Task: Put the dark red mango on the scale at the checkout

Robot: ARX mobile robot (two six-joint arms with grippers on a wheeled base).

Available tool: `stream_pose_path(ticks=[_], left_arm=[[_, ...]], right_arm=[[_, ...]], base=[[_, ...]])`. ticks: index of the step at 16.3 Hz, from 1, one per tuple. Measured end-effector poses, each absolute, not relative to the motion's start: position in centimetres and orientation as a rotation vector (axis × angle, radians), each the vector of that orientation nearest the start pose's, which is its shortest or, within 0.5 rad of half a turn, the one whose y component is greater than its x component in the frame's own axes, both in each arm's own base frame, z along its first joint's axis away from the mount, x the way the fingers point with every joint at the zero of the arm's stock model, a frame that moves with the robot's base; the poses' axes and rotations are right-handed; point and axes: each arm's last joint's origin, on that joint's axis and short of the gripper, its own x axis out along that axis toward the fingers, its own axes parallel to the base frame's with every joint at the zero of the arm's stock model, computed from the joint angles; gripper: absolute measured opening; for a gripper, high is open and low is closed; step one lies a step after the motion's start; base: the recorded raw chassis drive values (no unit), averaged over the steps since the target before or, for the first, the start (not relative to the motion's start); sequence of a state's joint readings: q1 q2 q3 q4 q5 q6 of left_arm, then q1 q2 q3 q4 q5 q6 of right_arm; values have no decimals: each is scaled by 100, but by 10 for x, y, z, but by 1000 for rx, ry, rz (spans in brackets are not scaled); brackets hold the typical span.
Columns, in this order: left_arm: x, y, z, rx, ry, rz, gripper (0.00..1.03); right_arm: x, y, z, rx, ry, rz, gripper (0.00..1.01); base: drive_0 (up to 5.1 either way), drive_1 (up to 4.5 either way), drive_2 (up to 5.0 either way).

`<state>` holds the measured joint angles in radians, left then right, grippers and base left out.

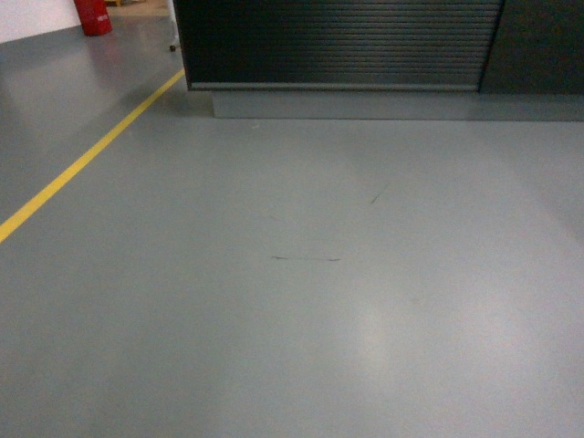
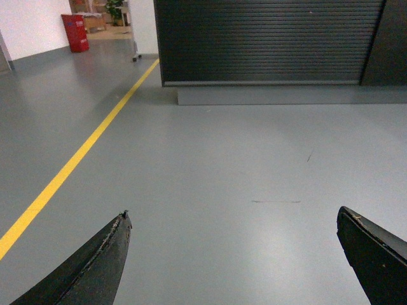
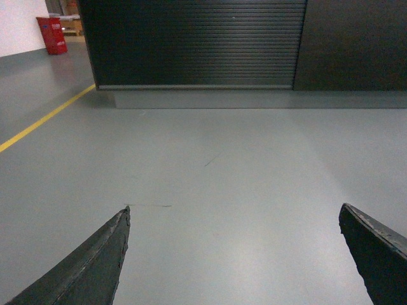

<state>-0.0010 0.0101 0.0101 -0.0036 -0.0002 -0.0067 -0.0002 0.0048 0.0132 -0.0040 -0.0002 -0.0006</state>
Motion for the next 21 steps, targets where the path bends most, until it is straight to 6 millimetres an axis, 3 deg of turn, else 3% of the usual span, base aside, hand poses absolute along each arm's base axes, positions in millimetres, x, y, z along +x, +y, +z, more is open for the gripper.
stream_pose_path(ticks=[21], left_arm=[[98,0,166,-7,4,-1,98]], right_arm=[[97,0,167,-1,-5,0,98]], base=[[0,0,0]])
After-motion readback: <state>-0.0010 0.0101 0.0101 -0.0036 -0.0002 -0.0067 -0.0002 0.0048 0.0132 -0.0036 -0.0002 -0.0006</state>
